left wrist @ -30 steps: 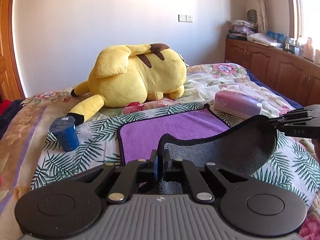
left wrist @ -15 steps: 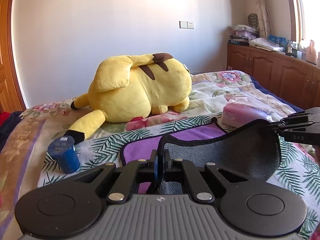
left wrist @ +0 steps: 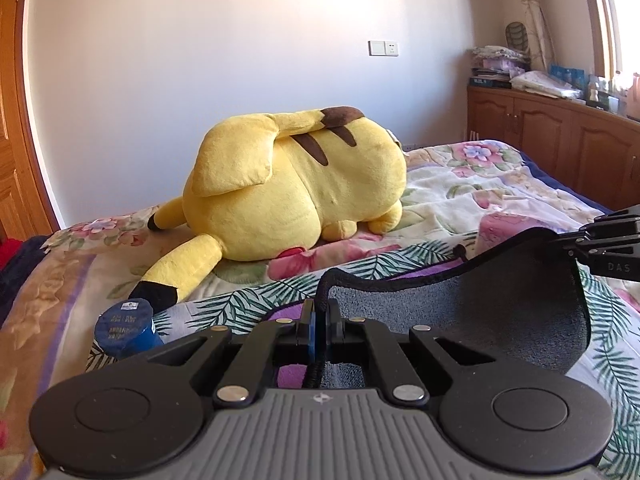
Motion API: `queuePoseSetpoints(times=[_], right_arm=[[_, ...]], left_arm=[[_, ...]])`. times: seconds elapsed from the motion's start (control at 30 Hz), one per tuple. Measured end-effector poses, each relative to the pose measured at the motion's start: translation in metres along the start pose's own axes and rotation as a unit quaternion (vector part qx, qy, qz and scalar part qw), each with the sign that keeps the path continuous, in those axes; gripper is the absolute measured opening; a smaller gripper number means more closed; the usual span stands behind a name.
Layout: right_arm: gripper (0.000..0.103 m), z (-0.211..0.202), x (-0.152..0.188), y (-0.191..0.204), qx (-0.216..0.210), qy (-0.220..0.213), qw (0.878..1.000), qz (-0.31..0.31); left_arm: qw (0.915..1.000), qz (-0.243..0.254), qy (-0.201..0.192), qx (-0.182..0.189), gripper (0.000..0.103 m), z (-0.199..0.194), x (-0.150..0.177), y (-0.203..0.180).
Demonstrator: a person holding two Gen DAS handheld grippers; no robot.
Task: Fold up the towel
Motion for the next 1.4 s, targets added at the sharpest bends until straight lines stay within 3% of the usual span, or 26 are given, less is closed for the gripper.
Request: queuePoseSetpoints(times=[0.67,1.4], right_arm=[[0.004,0.052,-0.012,-0.015,0.017,-0.01,1.0,-0.015],[0.004,0.114,0.036,-0.028,0.035,0.043,0.998,-0.04]], left_arm=[[0.9995,0.015,-0.006,-0.027,0.0,0.049,-0.004,0.014],[0.9974,0.027,0.038,-0.055,0.0,0.119,0.04,0.026]])
Point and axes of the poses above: each gripper's, at about its wrist camera, not at the fingertips, and z roughly the way its jaws point, y to its left, x to its underside, the point moved 6 cm from there along z, roughly the way its jaws point, and after that the axes turned 12 degrees about -y, right-handed, at the moved point
